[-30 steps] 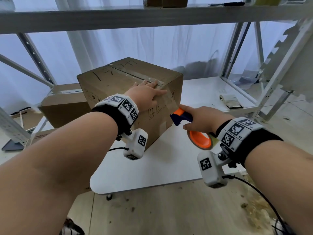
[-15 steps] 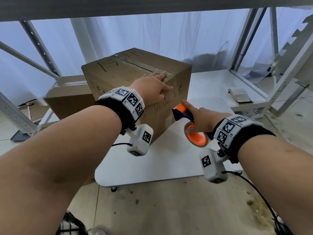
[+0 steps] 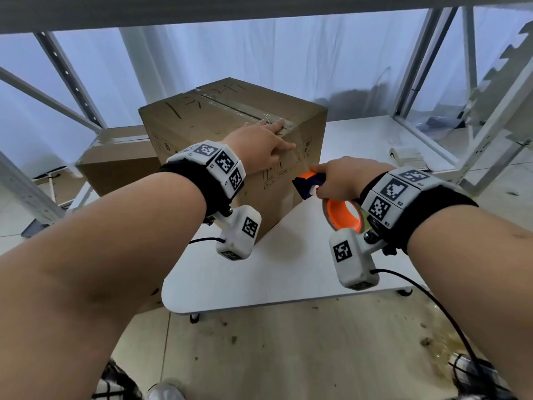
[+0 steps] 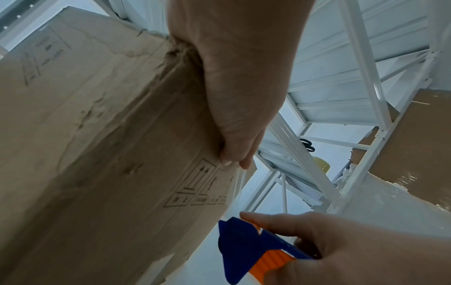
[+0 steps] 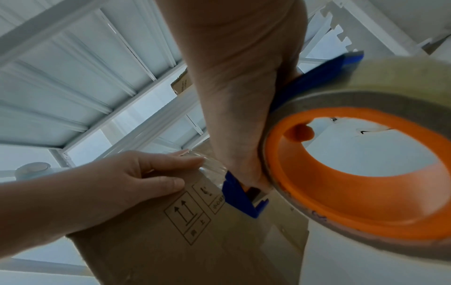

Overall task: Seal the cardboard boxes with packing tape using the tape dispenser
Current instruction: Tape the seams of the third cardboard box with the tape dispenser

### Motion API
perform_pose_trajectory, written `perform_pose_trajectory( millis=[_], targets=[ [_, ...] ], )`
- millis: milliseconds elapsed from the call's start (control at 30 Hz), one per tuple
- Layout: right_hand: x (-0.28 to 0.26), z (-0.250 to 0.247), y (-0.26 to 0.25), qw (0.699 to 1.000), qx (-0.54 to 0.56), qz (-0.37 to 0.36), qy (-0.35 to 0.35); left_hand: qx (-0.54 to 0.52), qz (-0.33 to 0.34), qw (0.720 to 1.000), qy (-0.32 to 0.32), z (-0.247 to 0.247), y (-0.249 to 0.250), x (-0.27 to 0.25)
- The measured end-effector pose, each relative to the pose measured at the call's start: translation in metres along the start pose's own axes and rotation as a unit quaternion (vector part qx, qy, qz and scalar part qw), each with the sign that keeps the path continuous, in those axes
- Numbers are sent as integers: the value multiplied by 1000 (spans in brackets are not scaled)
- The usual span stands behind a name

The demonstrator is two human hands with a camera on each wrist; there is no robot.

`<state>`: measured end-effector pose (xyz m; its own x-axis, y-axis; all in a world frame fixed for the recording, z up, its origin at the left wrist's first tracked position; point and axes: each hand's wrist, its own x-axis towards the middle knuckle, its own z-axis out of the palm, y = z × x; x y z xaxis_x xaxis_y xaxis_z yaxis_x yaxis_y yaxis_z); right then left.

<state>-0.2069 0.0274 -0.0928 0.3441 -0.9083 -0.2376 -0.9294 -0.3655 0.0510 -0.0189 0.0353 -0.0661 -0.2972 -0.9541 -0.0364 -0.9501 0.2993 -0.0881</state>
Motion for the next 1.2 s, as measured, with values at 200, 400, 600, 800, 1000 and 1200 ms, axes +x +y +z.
perform_pose_trajectory(
  millis=[200,400,600,800,1000,1200],
  targets=[
    [22,0,-17,1000,-11,16,-16,0,0,1000,-2,0,-1,-1],
    [26,-1,-21,999,-28,22,-19,-9,-15,1000,5,0,0,1],
    [22,20,-11,999,-16,16,-34,-19,-20,1000,8,-2,-1,-1],
    [10,41,10,996,47,69,-9,-31,-14,999,17,3,-3,1],
    [30,48,29,970,213,108,49,-42,-14,999,28,3,-3,-1],
    [45,92,58,920,351,168,-42,-59,-10,997,47,3,-7,-6]
  ],
)
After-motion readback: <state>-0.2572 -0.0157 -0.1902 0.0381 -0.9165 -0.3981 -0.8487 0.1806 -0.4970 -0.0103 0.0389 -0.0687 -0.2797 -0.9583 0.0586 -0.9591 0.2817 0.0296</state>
